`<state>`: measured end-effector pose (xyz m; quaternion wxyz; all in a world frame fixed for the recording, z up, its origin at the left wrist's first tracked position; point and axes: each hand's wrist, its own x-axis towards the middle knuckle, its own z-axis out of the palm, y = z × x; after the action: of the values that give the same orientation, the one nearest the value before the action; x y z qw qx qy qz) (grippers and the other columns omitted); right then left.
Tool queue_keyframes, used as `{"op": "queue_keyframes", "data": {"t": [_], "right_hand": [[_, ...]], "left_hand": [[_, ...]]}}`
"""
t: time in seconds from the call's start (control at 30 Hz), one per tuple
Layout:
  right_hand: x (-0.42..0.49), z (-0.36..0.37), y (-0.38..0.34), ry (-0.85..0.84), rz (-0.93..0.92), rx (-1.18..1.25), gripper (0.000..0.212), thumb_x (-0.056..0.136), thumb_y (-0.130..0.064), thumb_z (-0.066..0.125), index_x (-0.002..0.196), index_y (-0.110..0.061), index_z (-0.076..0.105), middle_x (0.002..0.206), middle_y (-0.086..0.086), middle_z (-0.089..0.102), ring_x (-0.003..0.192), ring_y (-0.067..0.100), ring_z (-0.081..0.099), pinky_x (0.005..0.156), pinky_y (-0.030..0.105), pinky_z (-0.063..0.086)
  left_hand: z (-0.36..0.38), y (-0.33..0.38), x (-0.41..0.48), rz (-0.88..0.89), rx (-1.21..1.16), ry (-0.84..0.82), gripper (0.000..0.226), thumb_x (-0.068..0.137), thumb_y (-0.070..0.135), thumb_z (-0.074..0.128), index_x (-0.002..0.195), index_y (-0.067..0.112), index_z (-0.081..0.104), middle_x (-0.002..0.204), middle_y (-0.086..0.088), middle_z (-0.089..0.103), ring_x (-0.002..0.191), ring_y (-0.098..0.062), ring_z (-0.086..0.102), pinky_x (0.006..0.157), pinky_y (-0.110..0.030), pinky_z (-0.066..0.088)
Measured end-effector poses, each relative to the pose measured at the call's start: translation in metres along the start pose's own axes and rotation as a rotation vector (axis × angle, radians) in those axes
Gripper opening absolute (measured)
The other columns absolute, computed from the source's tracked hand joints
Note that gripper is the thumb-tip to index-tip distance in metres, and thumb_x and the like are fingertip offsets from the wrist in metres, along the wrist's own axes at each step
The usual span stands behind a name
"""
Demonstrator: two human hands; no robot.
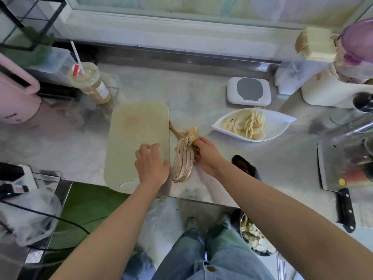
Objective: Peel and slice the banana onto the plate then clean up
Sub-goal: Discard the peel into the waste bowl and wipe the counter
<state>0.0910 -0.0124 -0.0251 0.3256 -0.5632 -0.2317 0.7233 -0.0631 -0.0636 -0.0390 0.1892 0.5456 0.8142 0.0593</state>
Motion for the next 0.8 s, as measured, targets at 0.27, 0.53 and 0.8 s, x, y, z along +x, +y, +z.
{"op": "queue_keyframes", "data": {"t": [0.27, 0.53, 0.8], "right_hand": [[-0.007, -0.014, -0.011, -0.073, -0.058, 0.153, 0.018, 0.095, -0.008, 0.039, 0.098, -0.003, 0.056, 0.090, 0.016, 0.057, 0.077, 0.020, 0.058, 0.067, 0.029, 0.052], [-0.016, -0.036, -0.026, -0.032, -0.107, 0.372, 0.034, 0.098, -0.017, 0.033, 0.113, -0.001, 0.058, 0.094, 0.013, 0.068, 0.079, 0.021, 0.069, 0.065, 0.035, 0.058], [-0.040, -0.059, -0.046, 0.062, -0.265, -0.393, 0.011, 0.087, -0.007, 0.051, 0.079, -0.011, 0.057, 0.070, 0.001, 0.052, 0.066, 0.014, 0.049, 0.061, 0.025, 0.041]], "left_hand": [[0.014, -0.002, -0.001, 0.009, 0.241, -0.036, 0.082, 0.068, 0.045, 0.070, 0.130, 0.011, 0.028, 0.140, -0.009, 0.017, 0.121, -0.030, 0.027, 0.079, -0.044, 0.043], [0.011, -0.010, 0.001, 0.004, 0.262, 0.012, 0.067, 0.075, 0.042, 0.066, 0.126, 0.007, 0.038, 0.139, -0.014, 0.026, 0.121, -0.032, 0.030, 0.084, -0.043, 0.042], [-0.019, 0.070, -0.007, 0.451, -0.676, 0.111, 0.044, 0.093, 0.044, 0.035, 0.122, 0.018, 0.054, 0.124, 0.006, 0.052, 0.118, -0.009, 0.043, 0.099, -0.019, 0.031]]}}
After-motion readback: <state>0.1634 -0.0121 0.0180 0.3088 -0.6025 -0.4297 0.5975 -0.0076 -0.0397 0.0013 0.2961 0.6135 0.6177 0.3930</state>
